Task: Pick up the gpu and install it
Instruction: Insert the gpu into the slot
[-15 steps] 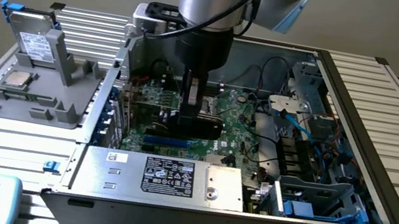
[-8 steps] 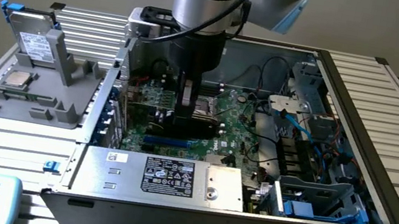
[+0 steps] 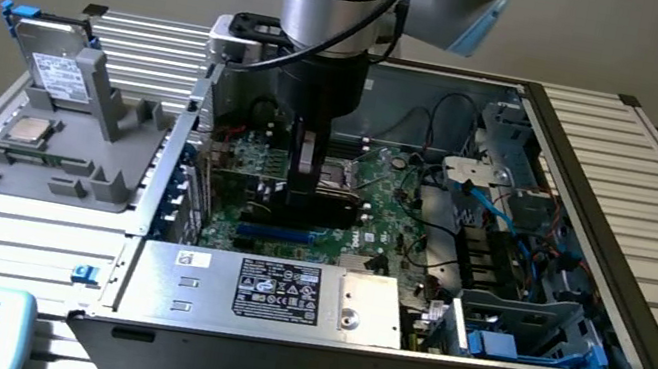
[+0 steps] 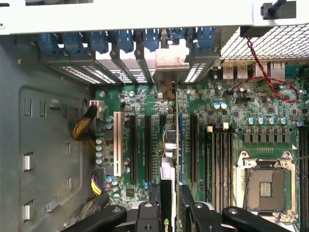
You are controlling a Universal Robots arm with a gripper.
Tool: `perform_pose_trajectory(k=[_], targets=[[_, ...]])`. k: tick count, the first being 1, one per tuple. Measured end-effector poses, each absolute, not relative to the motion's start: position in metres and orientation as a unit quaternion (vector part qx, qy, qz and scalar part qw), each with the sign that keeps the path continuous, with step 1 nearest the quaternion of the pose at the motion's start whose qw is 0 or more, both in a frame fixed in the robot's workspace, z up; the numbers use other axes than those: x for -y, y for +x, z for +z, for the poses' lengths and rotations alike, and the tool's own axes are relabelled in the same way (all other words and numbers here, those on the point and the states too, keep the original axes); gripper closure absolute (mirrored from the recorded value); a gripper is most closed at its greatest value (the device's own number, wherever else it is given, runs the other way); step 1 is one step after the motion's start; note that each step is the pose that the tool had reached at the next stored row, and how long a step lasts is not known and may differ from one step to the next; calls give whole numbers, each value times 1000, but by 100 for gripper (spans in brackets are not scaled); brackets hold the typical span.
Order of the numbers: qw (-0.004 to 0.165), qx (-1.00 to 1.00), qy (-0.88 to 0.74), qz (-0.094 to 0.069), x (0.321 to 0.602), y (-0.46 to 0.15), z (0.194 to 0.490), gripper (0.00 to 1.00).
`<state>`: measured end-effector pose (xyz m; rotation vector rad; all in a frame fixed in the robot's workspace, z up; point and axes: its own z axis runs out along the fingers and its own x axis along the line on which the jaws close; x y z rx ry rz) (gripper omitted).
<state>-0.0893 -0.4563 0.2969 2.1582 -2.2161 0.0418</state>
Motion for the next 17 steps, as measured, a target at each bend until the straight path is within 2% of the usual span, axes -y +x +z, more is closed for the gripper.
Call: perform_pose_trajectory(k=[17], targets=[[26,716,697,12,455,-93,279,73]])
